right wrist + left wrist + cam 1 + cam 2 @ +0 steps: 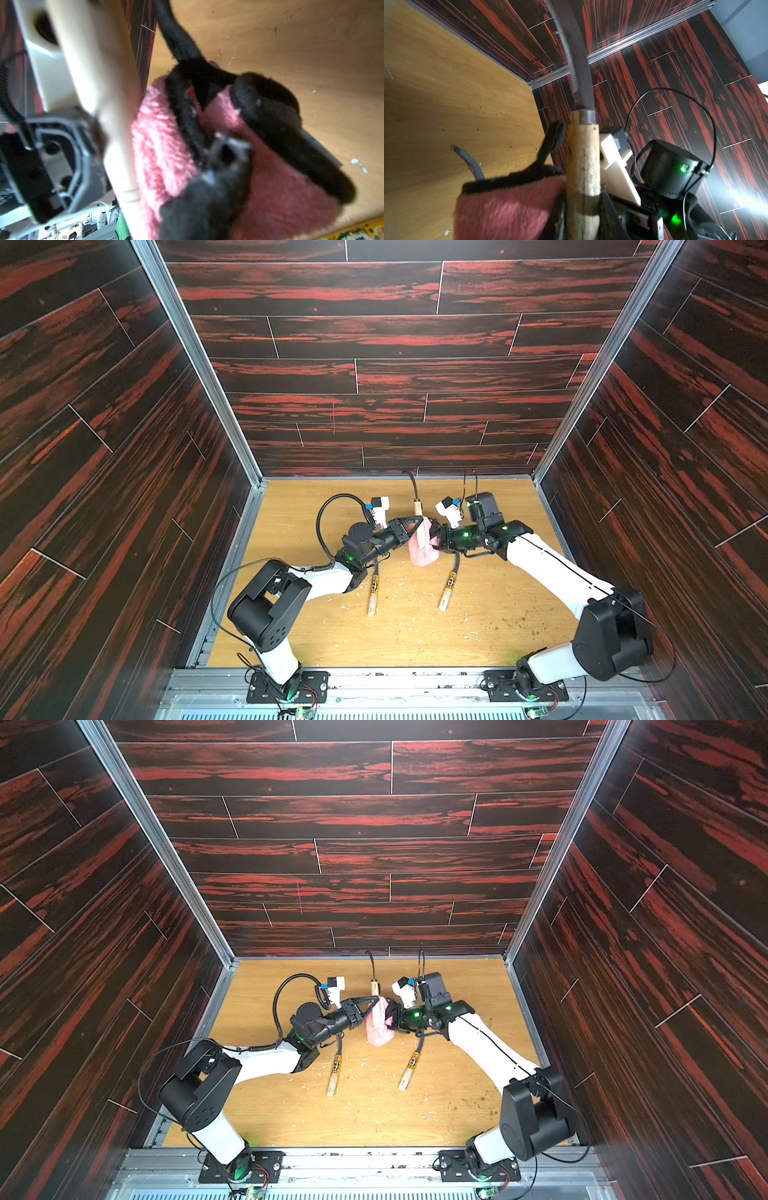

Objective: Wipe small sickles with rags
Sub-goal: Wipe the small sickle.

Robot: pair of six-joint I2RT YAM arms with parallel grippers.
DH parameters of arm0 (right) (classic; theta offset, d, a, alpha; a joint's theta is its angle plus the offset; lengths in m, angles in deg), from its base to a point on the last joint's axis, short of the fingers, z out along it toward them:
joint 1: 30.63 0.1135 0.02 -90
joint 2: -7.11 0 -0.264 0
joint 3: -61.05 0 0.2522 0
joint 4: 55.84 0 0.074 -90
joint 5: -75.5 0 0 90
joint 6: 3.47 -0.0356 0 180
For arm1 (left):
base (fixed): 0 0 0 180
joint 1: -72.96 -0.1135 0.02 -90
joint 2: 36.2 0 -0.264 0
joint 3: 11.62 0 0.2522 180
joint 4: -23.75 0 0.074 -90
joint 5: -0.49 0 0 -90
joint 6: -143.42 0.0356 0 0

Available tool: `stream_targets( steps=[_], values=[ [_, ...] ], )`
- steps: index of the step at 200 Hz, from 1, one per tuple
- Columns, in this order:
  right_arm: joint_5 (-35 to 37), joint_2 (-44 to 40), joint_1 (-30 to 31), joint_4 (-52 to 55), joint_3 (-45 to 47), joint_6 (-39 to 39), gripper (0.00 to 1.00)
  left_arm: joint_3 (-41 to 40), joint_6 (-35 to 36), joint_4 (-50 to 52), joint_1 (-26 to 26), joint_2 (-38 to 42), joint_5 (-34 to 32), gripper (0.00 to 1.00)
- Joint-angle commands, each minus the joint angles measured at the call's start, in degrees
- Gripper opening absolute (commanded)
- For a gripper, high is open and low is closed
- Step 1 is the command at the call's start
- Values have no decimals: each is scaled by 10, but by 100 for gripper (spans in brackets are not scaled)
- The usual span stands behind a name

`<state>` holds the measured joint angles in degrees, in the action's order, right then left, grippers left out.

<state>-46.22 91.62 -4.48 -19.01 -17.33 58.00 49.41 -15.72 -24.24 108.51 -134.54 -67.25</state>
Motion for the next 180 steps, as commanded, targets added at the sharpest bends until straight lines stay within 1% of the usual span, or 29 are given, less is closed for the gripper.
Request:
stream_targets(
  steps=[1,27,87,116,144,150,161,169,179,180],
  values=[
    [-1,-34,22,5,18,-6,0,12,13,-31,-7,-5,-8,0],
    [2,-50,28,2,43,-13,0,7,11,-35,-16,-6,-7,0],
    [18,-77,28,19,101,-14,0,7,5,-30,-36,3,32,0],
    [42,-90,21,45,104,-2,0,-5,28,5,-38,22,59,0],
    [76,-94,10,73,97,10,0,-30,37,28,-38,44,65,0],
    [86,-91,11,81,93,13,0,-34,43,44,-38,50,63,0],
    [100,-84,10,94,87,21,0,-39,65,105,-38,68,60,0],
    [109,-80,10,101,84,26,0,-38,93,169,-38,83,59,0],
    [113,-77,10,108,81,30,0,-31,139,277,-38,104,51,0],
    [123,-78,10,108,81,31,0,-31,143,286,-38,108,50,0]
  ],
)
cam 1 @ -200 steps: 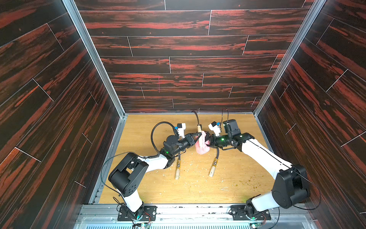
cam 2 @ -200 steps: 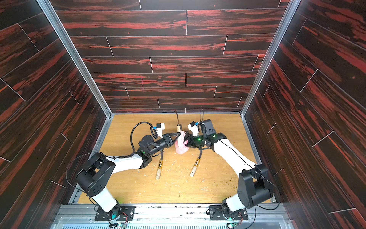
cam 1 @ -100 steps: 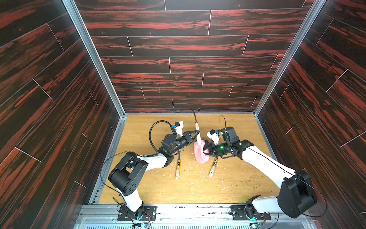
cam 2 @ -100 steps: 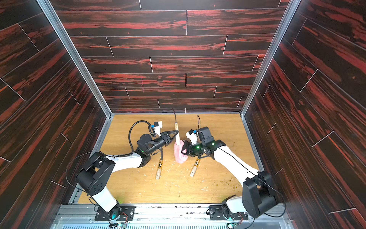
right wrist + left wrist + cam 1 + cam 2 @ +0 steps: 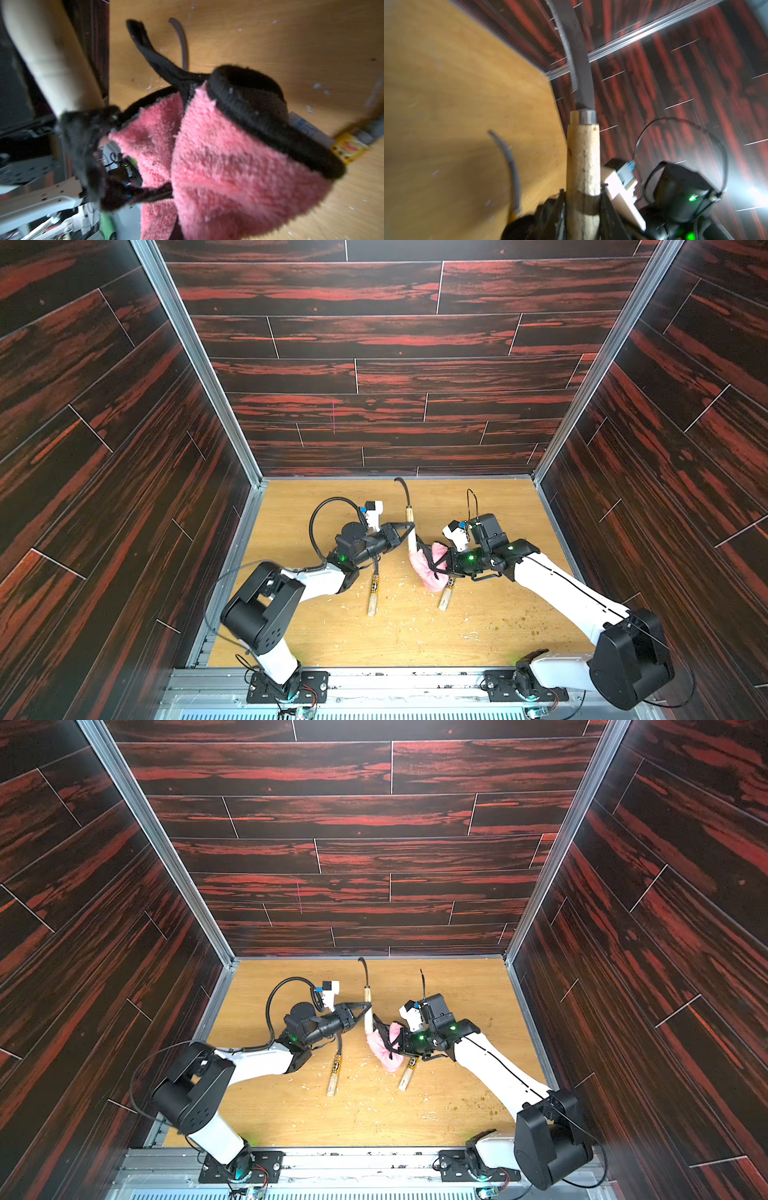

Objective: Wipe small sickles with rags
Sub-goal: Wipe the small sickle, then place the rag at the center of the board.

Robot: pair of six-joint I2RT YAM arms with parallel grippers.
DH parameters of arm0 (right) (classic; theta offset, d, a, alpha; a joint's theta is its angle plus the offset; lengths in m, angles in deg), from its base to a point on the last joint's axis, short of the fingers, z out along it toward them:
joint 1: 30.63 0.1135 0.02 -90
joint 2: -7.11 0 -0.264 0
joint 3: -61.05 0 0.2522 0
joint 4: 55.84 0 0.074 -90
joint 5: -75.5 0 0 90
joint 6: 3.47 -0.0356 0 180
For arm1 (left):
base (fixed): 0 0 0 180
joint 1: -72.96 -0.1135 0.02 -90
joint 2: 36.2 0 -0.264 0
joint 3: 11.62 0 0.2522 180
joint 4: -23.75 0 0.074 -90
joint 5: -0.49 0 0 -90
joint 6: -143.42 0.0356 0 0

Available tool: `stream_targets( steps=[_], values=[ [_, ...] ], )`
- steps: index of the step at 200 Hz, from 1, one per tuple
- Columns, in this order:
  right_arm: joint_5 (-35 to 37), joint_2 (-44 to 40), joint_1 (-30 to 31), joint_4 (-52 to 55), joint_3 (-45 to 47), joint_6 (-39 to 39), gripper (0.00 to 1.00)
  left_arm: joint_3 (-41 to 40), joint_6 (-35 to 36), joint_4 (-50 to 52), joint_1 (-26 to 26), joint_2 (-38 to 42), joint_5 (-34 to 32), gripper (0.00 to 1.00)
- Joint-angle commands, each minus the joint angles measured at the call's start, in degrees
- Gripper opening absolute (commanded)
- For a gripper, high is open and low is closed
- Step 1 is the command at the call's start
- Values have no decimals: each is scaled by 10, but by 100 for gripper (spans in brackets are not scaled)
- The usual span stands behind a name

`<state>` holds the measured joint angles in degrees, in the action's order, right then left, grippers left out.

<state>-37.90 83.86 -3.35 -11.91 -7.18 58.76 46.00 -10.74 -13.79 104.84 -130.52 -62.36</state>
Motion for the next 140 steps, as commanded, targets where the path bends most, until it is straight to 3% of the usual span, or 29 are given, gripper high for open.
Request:
stream_targets(
  steps=[1,15,47,128,140],
  values=[
    [45,0,-1,38,-21,23,0,4,99,190,-1,69,-1,0],
    [68,0,-2,44,-23,27,0,4,145,283,-1,102,-22,0],
    [119,24,-2,70,-50,44,0,-13,177,351,-1,160,-47,0],
    [149,145,16,70,-87,68,0,-38,163,328,-1,177,-56,0],
    [144,156,23,69,-92,69,3,-38,163,326,-1,176,-58,0]
  ],
)
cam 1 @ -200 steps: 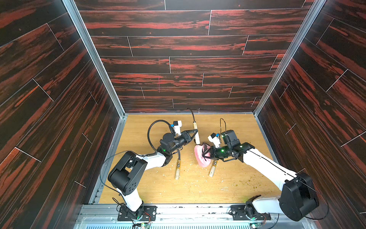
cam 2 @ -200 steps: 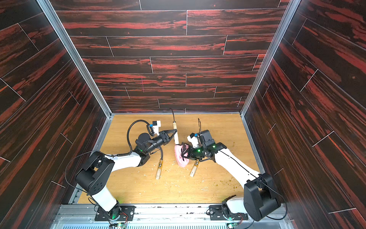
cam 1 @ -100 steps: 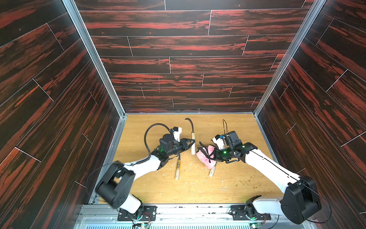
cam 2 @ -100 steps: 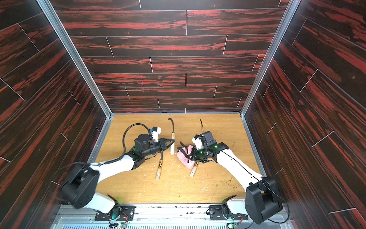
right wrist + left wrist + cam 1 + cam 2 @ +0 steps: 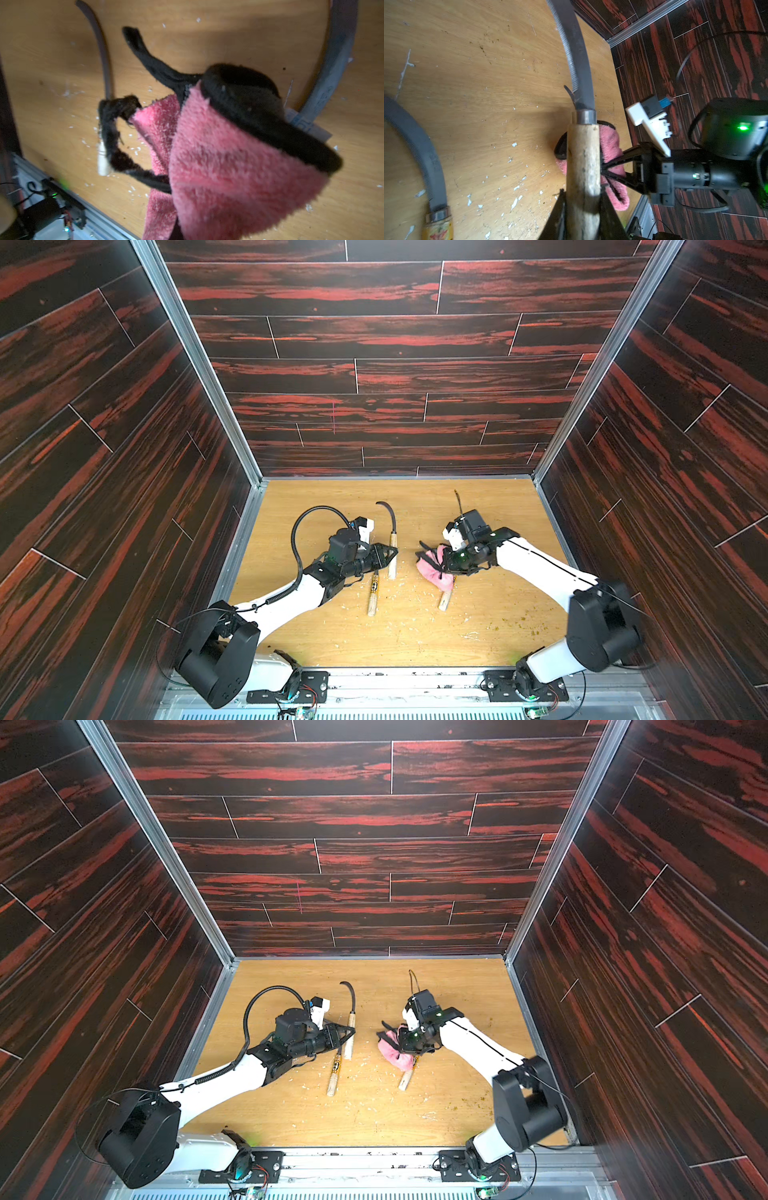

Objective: Wipe small sickles with rags
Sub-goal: Place the rag at the center of the board.

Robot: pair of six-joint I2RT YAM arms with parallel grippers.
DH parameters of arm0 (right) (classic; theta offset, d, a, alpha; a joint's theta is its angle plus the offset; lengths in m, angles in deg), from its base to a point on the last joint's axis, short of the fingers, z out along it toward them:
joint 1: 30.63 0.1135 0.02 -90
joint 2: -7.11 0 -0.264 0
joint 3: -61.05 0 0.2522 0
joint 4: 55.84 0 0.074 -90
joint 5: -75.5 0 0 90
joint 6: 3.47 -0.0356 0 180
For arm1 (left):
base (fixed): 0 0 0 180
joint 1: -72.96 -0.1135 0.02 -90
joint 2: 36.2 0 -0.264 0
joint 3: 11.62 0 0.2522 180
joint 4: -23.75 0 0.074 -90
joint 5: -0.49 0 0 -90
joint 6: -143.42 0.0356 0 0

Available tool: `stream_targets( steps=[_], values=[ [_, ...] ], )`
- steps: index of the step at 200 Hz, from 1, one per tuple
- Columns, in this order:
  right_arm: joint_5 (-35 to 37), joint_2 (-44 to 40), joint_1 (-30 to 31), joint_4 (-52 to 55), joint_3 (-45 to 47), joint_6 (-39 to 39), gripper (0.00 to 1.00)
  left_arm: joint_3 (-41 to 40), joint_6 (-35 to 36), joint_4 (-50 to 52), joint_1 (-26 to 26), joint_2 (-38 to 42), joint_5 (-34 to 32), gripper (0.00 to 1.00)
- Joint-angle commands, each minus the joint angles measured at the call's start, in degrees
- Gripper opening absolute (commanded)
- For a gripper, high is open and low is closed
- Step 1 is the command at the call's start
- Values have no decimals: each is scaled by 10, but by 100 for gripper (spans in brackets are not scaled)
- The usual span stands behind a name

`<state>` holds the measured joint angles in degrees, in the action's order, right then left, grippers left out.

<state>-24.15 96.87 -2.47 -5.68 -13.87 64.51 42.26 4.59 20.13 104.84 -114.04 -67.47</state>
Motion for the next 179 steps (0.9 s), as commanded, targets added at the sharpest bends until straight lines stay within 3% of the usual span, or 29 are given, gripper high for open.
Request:
stream_targets(
  steps=[1,24,53,75,120,179],
  values=[
    [7,27,15,7,-25,12,4,0,10,-13,-1,11,-6,0],
    [5,43,25,7,-32,11,13,2,9,-16,-1,8,-4,0],
    [5,63,34,9,-39,10,34,2,9,-19,-1,6,-3,0],
    [3,77,36,12,-44,11,45,-1,9,-20,-1,8,-4,0],
    [1,78,43,24,-57,13,55,-6,7,-23,-1,15,-6,0],
    [-16,10,45,53,-71,19,65,-6,-6,-58,-1,-4,14,0]
  ],
)
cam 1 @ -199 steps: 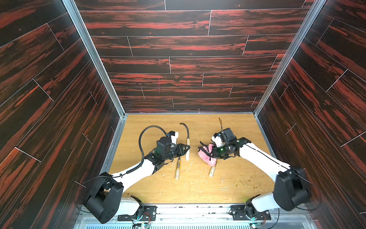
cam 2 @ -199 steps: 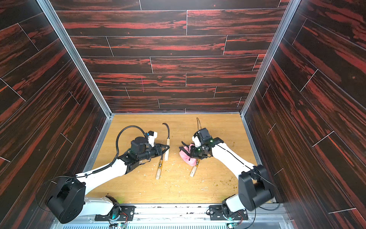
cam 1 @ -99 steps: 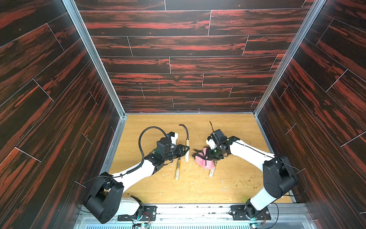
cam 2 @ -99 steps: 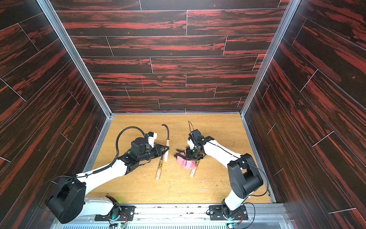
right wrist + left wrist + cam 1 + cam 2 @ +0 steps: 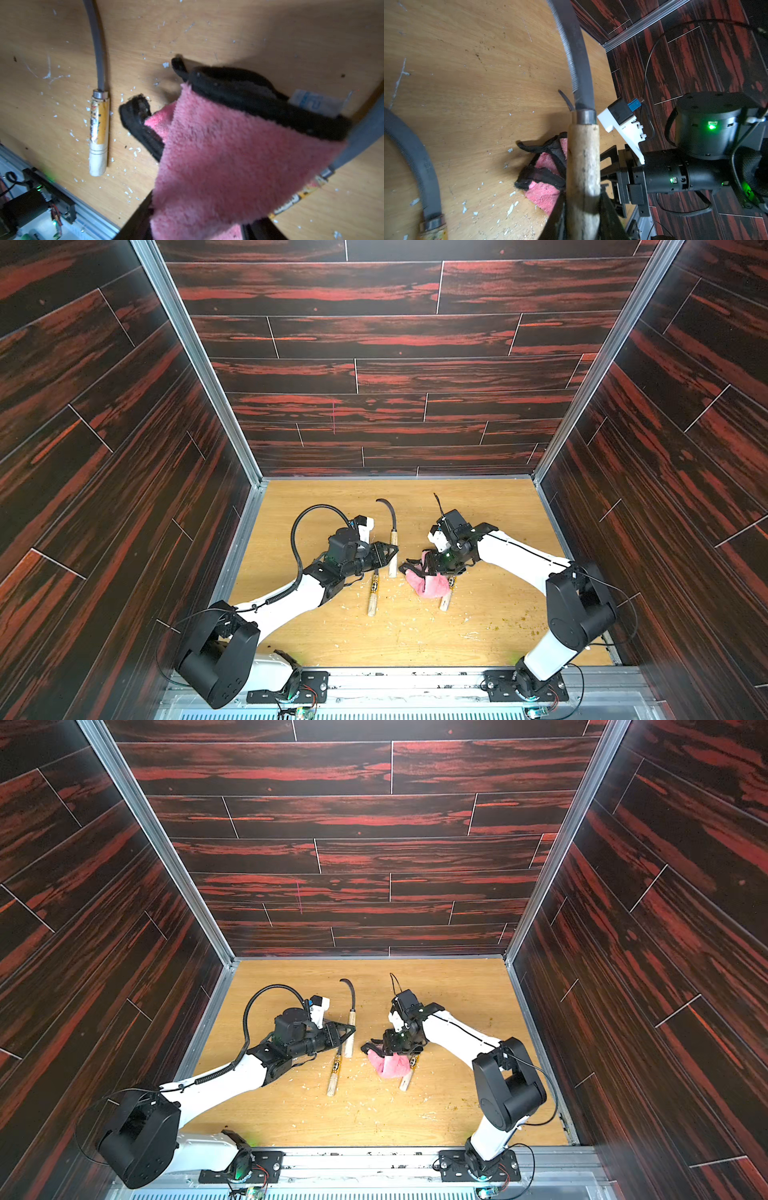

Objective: Wipe small sickles with rags
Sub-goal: Place the rag at the center of the board.

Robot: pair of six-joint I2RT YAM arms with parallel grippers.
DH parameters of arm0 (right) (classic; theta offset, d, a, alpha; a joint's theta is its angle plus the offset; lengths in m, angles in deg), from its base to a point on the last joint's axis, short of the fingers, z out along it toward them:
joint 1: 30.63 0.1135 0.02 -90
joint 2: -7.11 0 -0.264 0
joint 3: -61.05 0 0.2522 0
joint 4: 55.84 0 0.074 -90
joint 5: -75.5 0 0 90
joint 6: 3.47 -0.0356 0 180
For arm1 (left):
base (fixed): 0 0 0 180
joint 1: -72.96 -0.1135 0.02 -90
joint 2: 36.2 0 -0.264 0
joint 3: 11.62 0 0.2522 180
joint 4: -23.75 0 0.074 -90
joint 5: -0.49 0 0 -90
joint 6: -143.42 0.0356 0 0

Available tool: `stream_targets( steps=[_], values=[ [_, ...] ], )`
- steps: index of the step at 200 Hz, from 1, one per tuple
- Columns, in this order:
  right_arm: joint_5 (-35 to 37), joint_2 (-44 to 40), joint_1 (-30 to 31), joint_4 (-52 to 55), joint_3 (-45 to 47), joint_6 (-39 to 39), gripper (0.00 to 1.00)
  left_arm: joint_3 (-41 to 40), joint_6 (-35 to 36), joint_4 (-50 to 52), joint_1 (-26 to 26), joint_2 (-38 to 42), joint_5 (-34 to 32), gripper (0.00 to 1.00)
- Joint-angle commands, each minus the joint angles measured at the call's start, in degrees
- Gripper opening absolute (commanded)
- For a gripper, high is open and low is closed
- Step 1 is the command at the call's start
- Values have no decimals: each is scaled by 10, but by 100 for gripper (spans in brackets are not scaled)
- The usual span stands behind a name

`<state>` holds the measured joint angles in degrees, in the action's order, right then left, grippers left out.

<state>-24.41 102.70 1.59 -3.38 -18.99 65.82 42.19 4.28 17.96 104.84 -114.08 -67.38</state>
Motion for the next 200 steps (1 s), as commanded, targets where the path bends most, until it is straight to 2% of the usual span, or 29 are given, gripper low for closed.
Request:
stream_targets(
  steps=[1,32,71,104,154,200],
  values=[
    [-14,-49,5,30,-20,6,65,-5,-3,-37,-1,-4,13,0],
    [-10,-68,5,50,-35,12,72,-2,-12,-53,-1,-14,20,0],
    [-8,-66,5,58,-45,16,73,2,-12,-51,-1,-12,22,0],
    [-29,-80,4,18,-41,12,72,-8,-21,-83,-1,-11,40,0],
    [-59,-115,5,-51,-53,-19,68,-36,-58,-162,2,-22,58,0],
    [-105,-101,4,-100,-69,-42,57,-26,-65,-185,18,-36,67,0]
  ],
)
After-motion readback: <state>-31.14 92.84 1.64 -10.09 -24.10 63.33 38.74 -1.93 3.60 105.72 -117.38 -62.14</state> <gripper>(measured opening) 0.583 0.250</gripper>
